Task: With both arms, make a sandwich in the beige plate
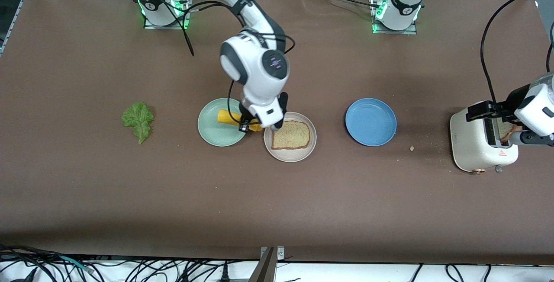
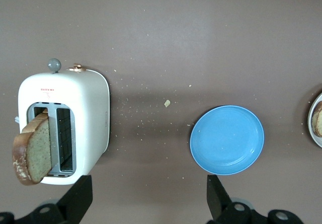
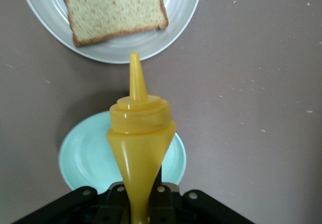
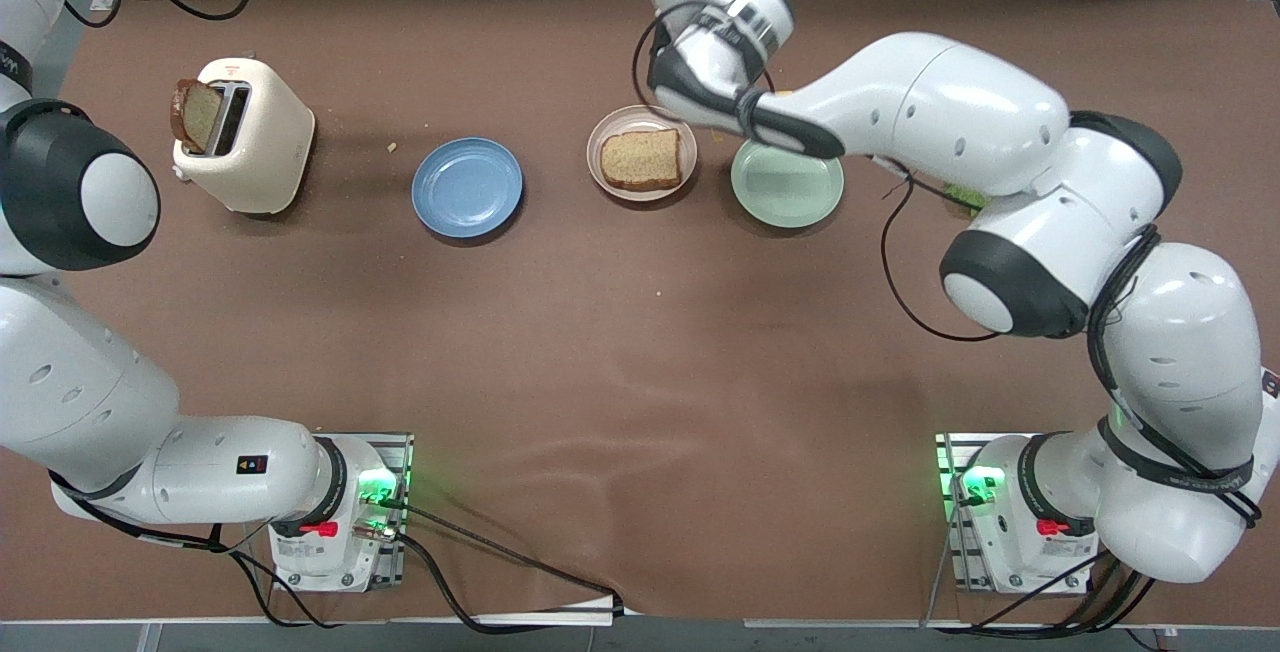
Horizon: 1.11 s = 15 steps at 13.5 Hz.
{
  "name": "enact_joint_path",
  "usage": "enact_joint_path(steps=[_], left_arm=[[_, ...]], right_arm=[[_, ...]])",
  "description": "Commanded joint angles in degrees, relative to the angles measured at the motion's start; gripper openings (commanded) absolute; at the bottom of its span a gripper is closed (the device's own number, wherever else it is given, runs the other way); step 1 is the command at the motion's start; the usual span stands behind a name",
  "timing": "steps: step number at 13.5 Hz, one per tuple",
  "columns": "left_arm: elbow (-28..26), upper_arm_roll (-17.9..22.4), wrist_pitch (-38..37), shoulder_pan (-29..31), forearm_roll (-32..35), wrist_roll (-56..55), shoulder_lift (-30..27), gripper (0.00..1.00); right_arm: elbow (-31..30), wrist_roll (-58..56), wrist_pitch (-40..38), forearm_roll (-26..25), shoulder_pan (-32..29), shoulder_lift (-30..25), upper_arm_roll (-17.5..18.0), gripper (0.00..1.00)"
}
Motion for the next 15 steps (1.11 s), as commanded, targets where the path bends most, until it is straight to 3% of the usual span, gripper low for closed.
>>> enact_joint_path(steps=[1, 7, 10, 15], left_arm=[[-0.1, -0.3, -0.8, 0.0, 1.7, -0.7, -1.5, 1.0], [-0.3, -0.3, -0.8, 0.0, 1.8, -0.8, -3.2, 1.0], [-0.9, -0.3, -0.8, 0.0, 1.8, -0.6, -3.0, 1.0], [-1.0, -0.3, -0.7, 0.0, 1.9, -0.6, -3.0, 1.0]], right_arm=[[-0.2, -5.0, -4.1, 12.7, -5.8, -4.2, 0.7, 0.0], [-3.3, -27.9, -9.4, 39.7, -18.5, -4.7, 0.7, 0.0], [-6.2, -37.9, -10.1, 46.5, -22.6, -4.7, 0.8, 0.0], [-9.4, -60.2, -20.8, 55.5, -32.0, -3.9, 0.9, 0.0]])
